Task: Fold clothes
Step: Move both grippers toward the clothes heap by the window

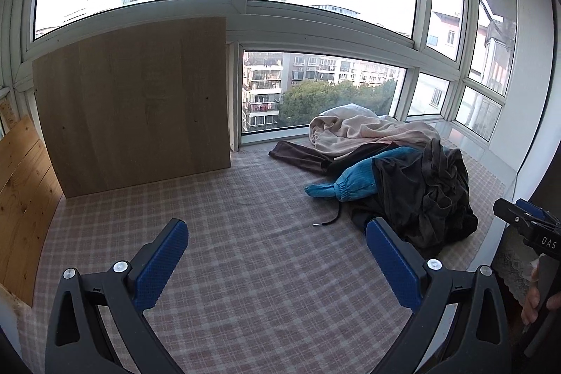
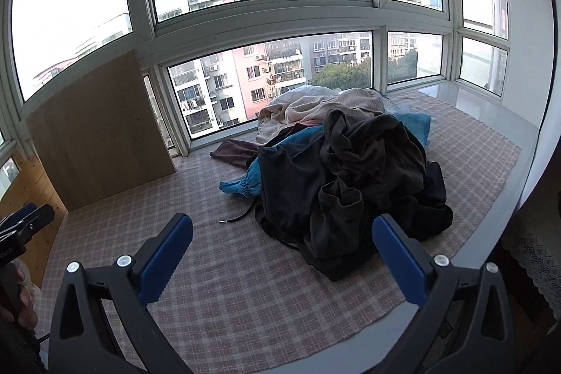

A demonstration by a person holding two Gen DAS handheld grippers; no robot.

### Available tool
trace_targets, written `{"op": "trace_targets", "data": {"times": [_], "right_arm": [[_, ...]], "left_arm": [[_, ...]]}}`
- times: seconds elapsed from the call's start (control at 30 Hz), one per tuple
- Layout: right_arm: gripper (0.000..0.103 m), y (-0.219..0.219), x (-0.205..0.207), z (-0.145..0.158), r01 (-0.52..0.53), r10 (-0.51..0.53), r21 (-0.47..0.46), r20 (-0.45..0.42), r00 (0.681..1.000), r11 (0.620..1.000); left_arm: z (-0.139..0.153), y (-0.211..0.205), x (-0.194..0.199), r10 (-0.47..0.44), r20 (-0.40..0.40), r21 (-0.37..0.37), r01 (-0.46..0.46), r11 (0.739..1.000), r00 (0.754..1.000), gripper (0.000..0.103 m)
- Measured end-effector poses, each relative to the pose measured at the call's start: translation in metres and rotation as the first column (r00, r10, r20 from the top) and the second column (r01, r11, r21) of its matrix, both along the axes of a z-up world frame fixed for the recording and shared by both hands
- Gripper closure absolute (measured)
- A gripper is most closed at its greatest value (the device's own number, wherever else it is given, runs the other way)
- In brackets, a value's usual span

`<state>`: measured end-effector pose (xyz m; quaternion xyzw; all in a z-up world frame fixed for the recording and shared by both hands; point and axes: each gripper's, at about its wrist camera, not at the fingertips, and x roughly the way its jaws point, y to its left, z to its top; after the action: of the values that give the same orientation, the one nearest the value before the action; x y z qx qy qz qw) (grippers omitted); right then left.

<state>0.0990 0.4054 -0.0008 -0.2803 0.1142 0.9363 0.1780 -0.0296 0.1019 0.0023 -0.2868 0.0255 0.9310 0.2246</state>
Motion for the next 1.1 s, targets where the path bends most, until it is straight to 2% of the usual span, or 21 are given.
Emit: {"op": "trace_targets", "data": {"times": [0.07, 0.27, 0.43, 0.53, 0.63, 0.73, 0.87, 0.97, 1.1], "right_arm": [[0.000, 0.026, 0.003, 0.007, 0.041, -0.041, 0.022, -0.008, 0.999, 0.999], [0.000, 0.120, 0.014, 0.025, 0.173, -0.170, 0.086, -0.045, 0.984, 0.981], [0.000, 0.214, 0.007, 0.016, 0.202, -0.201, 0.037, -0.031, 0.979, 0.979], [0.000, 0.262, -0.002, 0.001, 0.189, -0.189, -0.017, -0.015, 0.982, 0.982], [0.000, 0.298, -0.014, -0.013, 0.182, -0.182, -0.018, 0.020, 0.983, 0.983], [0.000, 0.328, -0.033, -0.027, 0.151, -0.150, -0.023, 0.054, 0.987, 0.988], [0.000, 0.356, -0.054, -0.044, 0.133, -0.127, -0.057, 0.088, 0.988, 0.990], [0.000, 0.367, -0.061, -0.051, 0.103, -0.096, -0.089, 0.081, 0.992, 0.991], [0.000, 0.364, -0.069, -0.060, 0.041, -0.033, -0.088, 0.087, 0.996, 0.995]], "left_arm": [[0.003, 0.007, -0.003, 0.000, -0.004, -0.006, 0.000, 1.000, 1.000, 0.001], [0.014, 0.032, -0.018, 0.083, -0.013, -0.005, -0.083, 0.997, 0.996, 0.001], [0.018, 0.076, -0.023, 0.155, -0.003, -0.020, -0.155, 0.988, 0.988, 0.001], [0.017, 0.117, -0.026, 0.157, 0.004, -0.042, -0.157, 0.987, 0.988, 0.001], [0.017, 0.157, -0.024, 0.148, 0.006, -0.066, -0.147, 0.987, 0.989, 0.001], [0.014, 0.194, -0.020, 0.117, 0.035, -0.084, -0.113, 0.990, 0.993, 0.001], [0.007, 0.230, -0.017, 0.122, 0.050, -0.136, -0.114, 0.984, 0.991, 0.001], [0.004, 0.249, -0.017, 0.107, 0.070, -0.149, -0.095, 0.984, 0.992, 0.001], [0.005, 0.266, -0.019, 0.091, 0.060, -0.161, -0.080, 0.984, 0.994, 0.001]]}}
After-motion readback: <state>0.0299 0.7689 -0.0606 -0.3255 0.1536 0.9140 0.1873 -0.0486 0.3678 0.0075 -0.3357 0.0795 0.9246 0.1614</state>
